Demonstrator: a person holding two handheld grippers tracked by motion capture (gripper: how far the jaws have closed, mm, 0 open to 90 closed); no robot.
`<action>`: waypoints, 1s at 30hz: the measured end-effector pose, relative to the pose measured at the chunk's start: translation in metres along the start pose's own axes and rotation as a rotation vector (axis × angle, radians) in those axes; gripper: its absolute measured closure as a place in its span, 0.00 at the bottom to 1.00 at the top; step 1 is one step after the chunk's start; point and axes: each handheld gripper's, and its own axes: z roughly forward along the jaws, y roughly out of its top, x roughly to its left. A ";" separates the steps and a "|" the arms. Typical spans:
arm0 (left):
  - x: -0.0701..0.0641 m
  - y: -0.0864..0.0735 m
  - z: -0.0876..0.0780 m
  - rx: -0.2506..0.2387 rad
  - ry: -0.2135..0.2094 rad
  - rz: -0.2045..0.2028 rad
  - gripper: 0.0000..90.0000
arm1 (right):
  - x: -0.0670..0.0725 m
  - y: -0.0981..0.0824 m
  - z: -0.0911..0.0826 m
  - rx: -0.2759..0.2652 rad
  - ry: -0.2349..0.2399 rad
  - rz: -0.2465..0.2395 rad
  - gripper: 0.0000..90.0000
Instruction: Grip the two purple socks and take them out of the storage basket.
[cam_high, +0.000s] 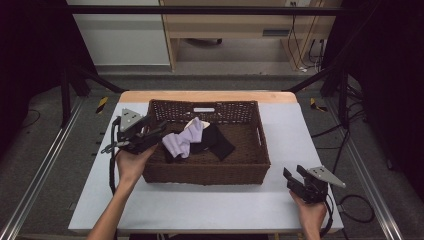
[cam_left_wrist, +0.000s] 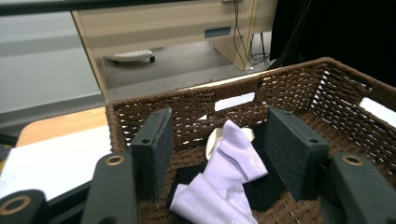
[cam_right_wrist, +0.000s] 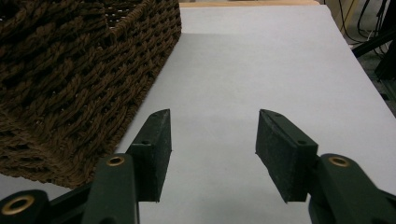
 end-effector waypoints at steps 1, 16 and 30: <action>0.001 0.000 0.008 0.014 0.012 0.001 0.46 | 0.000 0.000 0.001 0.002 0.000 -0.002 0.50; 0.006 -0.002 0.062 0.130 0.049 -0.044 0.46 | 0.001 0.001 0.007 0.022 0.009 -0.010 0.49; 0.009 -0.009 0.097 0.294 0.085 -0.020 0.43 | 0.004 0.002 0.011 0.032 0.013 -0.025 0.46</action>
